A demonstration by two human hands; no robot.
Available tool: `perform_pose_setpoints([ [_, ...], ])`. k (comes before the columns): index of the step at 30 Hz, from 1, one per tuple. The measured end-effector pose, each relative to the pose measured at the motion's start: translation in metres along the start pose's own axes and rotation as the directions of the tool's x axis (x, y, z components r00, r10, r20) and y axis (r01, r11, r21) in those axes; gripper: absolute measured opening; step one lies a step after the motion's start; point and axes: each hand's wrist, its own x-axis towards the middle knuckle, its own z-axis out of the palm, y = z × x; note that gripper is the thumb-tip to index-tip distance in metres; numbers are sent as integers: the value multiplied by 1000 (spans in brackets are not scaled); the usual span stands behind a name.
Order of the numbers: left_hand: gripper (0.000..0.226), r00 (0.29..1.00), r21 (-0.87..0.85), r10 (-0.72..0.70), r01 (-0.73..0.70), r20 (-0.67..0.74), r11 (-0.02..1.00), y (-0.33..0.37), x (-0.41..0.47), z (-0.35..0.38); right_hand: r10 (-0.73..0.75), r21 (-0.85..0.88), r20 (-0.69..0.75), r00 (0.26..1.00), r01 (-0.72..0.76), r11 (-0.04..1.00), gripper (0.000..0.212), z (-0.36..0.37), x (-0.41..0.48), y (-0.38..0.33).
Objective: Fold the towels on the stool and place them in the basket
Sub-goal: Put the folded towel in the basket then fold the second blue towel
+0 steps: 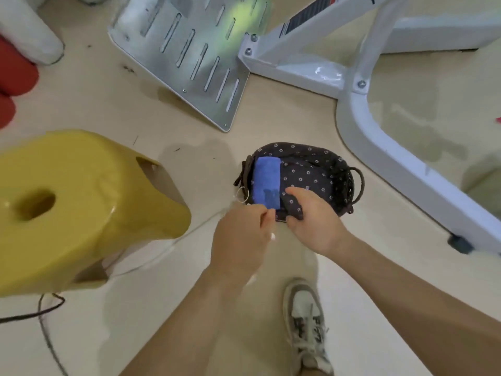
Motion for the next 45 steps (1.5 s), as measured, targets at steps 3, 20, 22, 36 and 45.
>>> perform_pose_setpoints([
  [3,28,995,-129,-103,100,-14,987,45,-49,-43,35,118,47,998,-40,992,55,-53,-56,-42],
  [20,29,998,-270,-49,40,-27,962,312,-173,-133,353,890,170,920,-297,347,19,-361,-229,-56],
  [22,29,999,-289,-27,36,35,957,334,-180,-116,385,947,251,888,-308,94,18,-382,-249,-29],
  [36,28,988,-293,104,-66,116,954,526,-152,12,568,998,67,820,-62,-29,38,-517,-294,165],
  [45,36,901,-80,94,-66,424,995,634,-54,220,591,690,-2,807,-427,585,30,-502,-243,397],
])
